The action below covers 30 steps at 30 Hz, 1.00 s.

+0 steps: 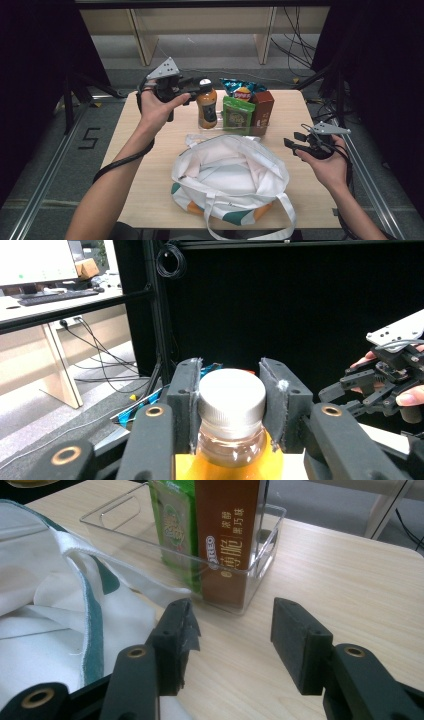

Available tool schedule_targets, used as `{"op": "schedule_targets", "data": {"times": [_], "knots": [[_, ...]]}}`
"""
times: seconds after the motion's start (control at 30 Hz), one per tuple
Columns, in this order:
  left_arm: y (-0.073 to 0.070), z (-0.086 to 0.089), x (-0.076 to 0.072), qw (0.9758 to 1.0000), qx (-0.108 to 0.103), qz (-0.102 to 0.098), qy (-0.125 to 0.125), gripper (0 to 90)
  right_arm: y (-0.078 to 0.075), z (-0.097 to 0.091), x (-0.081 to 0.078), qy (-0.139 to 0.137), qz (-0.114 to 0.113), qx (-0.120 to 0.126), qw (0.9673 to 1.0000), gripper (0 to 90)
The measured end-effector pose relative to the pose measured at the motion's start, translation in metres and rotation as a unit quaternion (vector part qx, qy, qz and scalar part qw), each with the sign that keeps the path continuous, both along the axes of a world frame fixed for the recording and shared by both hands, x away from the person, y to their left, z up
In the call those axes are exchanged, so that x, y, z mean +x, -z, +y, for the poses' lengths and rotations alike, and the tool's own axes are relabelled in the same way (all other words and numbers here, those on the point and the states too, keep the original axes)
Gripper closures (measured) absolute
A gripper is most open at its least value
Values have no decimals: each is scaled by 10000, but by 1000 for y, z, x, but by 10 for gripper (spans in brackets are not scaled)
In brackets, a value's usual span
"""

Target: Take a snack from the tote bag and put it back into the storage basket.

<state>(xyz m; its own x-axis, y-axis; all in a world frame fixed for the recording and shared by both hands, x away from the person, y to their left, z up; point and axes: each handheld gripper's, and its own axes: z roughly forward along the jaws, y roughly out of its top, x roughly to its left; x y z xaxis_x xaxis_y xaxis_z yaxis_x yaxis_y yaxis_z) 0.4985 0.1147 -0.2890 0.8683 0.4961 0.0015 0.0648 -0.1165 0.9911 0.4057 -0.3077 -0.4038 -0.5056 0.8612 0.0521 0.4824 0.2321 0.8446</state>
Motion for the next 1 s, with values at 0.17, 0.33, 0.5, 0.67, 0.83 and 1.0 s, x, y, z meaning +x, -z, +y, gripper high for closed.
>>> {"op": "schedule_targets", "data": {"times": [0.17,0.33,0.5,0.67,0.83,1.0], "knots": [[2,-1,4,10000,46,-3,-33,607,0,-1,1,-58,-65,-85,9999,513],[5,-1,9,10000,15,50,-70,607,0,0,0,-4,-45,-28,10000,513],[7,-2,13,9999,35,52,-95,607,0,-1,1,-41,-116,-69,9999,514],[10,-2,17,9999,50,64,-151,607,1,0,1,82,-189,23,9998,514],[14,-1,21,9997,38,104,-195,607,1,0,1,68,-193,23,9998,514],[15,-1,25,9997,51,130,-217,607,1,1,0,84,-77,66,9999,514]]}}
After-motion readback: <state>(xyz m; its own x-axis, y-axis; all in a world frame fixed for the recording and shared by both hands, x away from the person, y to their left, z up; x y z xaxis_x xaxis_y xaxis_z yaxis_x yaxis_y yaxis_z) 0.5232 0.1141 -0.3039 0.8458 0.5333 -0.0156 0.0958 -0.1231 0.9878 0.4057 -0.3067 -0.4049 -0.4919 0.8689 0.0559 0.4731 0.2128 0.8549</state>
